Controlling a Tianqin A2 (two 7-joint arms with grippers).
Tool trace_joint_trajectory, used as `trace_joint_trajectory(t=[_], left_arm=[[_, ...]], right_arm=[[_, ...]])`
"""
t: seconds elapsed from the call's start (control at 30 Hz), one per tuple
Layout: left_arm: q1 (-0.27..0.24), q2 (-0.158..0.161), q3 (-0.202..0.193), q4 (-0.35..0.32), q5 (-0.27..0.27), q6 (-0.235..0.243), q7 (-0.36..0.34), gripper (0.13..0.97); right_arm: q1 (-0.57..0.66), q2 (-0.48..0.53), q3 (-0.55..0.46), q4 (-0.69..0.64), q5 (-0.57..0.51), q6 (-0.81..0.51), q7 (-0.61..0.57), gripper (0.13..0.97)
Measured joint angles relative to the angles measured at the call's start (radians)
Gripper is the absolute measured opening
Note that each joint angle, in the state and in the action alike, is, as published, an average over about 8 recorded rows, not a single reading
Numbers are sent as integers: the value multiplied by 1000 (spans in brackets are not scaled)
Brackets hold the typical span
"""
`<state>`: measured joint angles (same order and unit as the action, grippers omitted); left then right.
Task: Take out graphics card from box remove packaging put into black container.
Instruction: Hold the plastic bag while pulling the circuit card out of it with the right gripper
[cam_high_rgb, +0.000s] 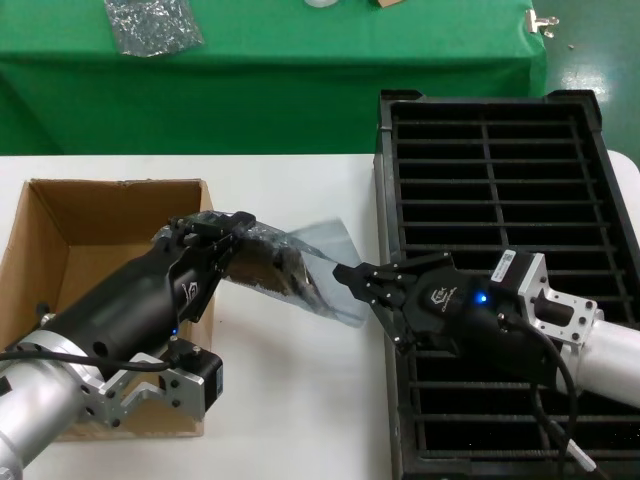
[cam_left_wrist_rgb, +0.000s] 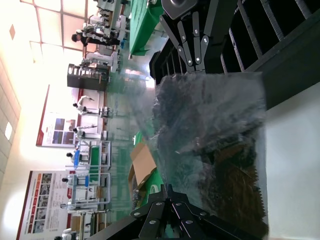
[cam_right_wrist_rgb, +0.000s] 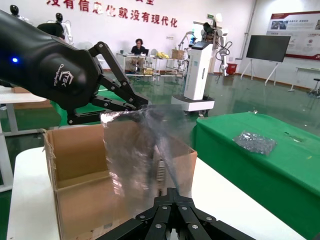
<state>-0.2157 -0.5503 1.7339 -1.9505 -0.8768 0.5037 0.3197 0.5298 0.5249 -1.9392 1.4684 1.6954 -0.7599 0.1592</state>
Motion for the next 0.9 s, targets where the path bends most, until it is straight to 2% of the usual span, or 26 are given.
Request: trace_joint_trajectory(t=[0.3,0.9], left_arm=[[0,0,0,0,0,0,0,139],[0,0,0,0,0,0,0,139]], right_arm=[[-4,-5,-16,4,-3,1,1,133],[50,-71,-43,-125,-2,-10,-68,133]])
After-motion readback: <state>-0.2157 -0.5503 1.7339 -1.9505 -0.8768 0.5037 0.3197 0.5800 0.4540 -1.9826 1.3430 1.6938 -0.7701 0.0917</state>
